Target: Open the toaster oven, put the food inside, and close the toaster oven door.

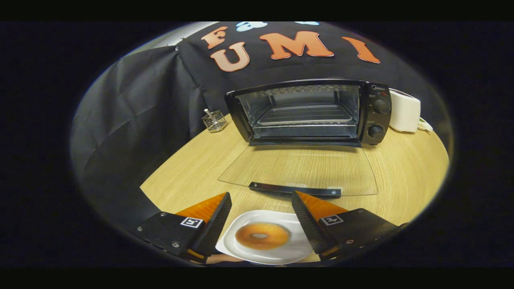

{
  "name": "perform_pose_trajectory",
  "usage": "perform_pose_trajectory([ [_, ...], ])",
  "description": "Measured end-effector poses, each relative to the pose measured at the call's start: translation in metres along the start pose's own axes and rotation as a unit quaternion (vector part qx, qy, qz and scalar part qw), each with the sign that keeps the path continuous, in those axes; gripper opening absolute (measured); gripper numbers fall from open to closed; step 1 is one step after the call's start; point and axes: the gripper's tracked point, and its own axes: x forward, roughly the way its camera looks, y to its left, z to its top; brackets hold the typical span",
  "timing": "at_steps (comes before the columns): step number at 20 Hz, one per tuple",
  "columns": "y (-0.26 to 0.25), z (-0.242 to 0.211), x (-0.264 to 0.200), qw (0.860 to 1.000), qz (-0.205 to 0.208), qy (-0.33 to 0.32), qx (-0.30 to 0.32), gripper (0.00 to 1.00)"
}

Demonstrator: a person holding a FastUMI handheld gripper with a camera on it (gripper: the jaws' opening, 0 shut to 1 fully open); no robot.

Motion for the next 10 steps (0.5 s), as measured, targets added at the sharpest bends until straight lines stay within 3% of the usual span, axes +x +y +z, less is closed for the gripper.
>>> perform_pose_trajectory([
  [7,0.003,-0.055,-0.026,0.998,-0.005,0.038,-0.041,0.93],
  [10,-0.005,-0.064,-0.023,0.997,-0.030,0.049,-0.056,0.93],
])
